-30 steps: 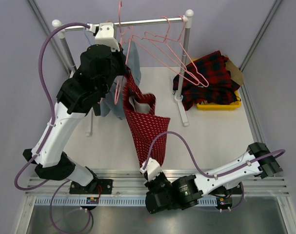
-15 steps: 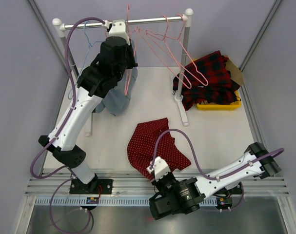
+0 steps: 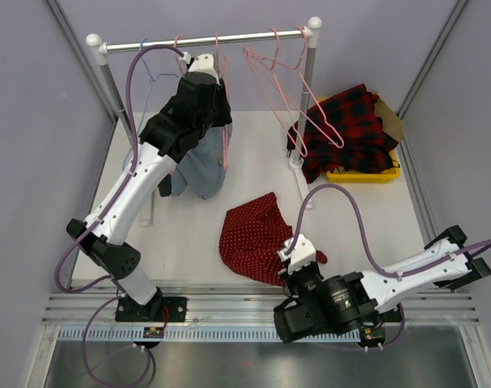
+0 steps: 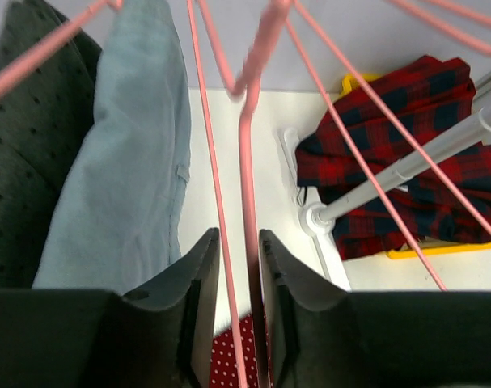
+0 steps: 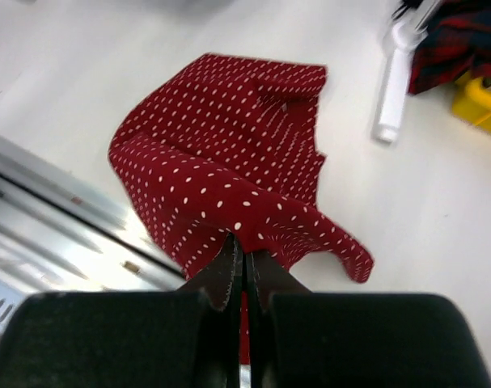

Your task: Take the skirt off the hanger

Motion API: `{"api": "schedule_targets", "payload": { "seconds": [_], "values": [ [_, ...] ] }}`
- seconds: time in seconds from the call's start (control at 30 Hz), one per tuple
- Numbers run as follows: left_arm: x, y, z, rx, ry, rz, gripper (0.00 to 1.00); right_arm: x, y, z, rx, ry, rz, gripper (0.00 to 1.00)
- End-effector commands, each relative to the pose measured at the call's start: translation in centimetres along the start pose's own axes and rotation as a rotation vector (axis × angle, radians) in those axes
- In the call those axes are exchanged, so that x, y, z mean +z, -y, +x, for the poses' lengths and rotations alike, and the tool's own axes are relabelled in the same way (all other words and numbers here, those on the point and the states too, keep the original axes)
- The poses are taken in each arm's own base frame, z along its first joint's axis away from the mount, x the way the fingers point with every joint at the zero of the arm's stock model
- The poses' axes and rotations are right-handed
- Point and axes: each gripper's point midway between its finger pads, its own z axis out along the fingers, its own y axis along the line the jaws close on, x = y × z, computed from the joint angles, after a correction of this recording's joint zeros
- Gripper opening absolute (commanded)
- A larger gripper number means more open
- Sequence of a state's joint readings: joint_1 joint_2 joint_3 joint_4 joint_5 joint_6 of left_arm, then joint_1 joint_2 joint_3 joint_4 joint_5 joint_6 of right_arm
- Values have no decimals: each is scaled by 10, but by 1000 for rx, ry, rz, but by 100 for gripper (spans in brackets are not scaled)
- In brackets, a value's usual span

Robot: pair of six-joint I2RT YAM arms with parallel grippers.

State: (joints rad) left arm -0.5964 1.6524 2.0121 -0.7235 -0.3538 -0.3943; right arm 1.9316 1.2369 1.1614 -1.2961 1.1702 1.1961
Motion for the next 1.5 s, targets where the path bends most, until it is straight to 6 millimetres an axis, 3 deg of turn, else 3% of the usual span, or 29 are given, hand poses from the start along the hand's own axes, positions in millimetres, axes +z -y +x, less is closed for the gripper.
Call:
{"api": "schedule_targets", "payload": {
  "seconds": [0.0, 0.03, 0.07, 0.1, 0.2, 0.27, 0.33, 0.4, 0.53, 0.6, 0.63, 0.67, 0.7, 0.73, 0.77, 0.83, 0.9, 0.93, 0.97, 1.0, 1.03, 1.07, 1.1, 1.17, 1.27, 1.3, 1.33, 1.4, 1.47],
  "values": [
    [-25, 9, -27, -54, 87, 78, 33, 4, 47, -54, -1, 133, 106, 0],
    [-25, 9, -26, -53, 85, 78, 34, 7, 60, -61, -164, 119, 116, 0],
    [-25, 8, -23, -50, 76, 74, 35, 21, 57, -71, -65, 104, 112, 0],
    [-26, 8, -24, -50, 77, 76, 36, 28, 61, -73, -90, 97, 112, 0],
    [-33, 6, -24, -50, 68, 80, 47, 37, 96, -109, -67, 137, 149, 0],
    [-36, 5, -20, -47, 59, 83, 52, 33, 117, -132, -93, 169, 189, 0],
    [-44, 3, -19, -49, 59, 95, 65, 23, 143, -165, -113, 211, 257, 0],
    [-56, 2, -22, -58, 71, 112, 81, 12, 156, -200, -67, 285, 274, 0],
    [-71, 0, -18, -66, 74, 139, 97, 11, 185, -249, -122, 358, 367, 0],
    [-75, 1, -14, -60, 66, 156, 99, 14, 215, -273, -98, 380, 441, 0],
    [-80, 0, -15, -59, 69, 161, 99, 27, 221, -278, -101, 365, 455, 0],
    [-82, -1, -14, -55, 66, 164, 99, 35, 249, -280, -96, 344, 496, 0],
    [-85, 0, -14, -49, 64, 171, 99, 31, 263, -293, -46, 371, 508, 0],
    [-90, 0, -15, -48, 67, 181, 99, 49, 273, -293, -48, 338, 522, 0],
    [-94, 1, -15, -46, 69, 193, 99, 53, 303, -291, -34, 312, 573, 0],
    [-99, 4, -12, -33, 60, 216, 99, 65, 326, -303, 0, 306, 607, 0],
    [-108, 4, -13, -23, 67, 231, 99, 53, 360, -325, 52, 356, 684, 0],
    [-111, 4, -12, -21, 66, 236, 99, 77, 370, -320, 64, 306, 689, 0],
    [-117, 3, -14, -23, 74, 240, 99, 83, 376, -329, 83, 322, 670, 0],
    [-118, 2, -9, -30, 64, 239, 99, 63, 387, -358, 119, 411, 693, 0],
    [-121, 4, -7, -36, 61, 249, 99, 97, 396, -355, 110, 366, 686, 0],
    [-130, 4, -8, -43, 71, 267, 99, 75, 402, -386, 118, 466, 710, 0],
    [-133, 5, -5, -52, 69, 274, 99, 114, 423, -376, 110, 413, 737, 0],
    [-136, 6, 3, -53, 62, 287, 99, 125, 442, -383, 131, 463, 751, 0],
    [-143, 4, 8, -54, 63, 289, 99, 157, 480, -363, 223, 472, 790, 0],
    [-144, 4, 8, -52, 65, 290, 99, 180, 490, -348, 266, 450, 788, 0],
    [-146, 5, 10, -49, 59, 294, 99, 185, 504, -342, 290, 458, 810, 0],
    [-147, 7, 10, -44, 59, 296, 99, 221, 518, -310, 304, 389, 825, 0],
    [-147, 9, 10, -42, 61, 298, 99, 241, 533, -281, 339, 343, 868, 0]
  ]
}}
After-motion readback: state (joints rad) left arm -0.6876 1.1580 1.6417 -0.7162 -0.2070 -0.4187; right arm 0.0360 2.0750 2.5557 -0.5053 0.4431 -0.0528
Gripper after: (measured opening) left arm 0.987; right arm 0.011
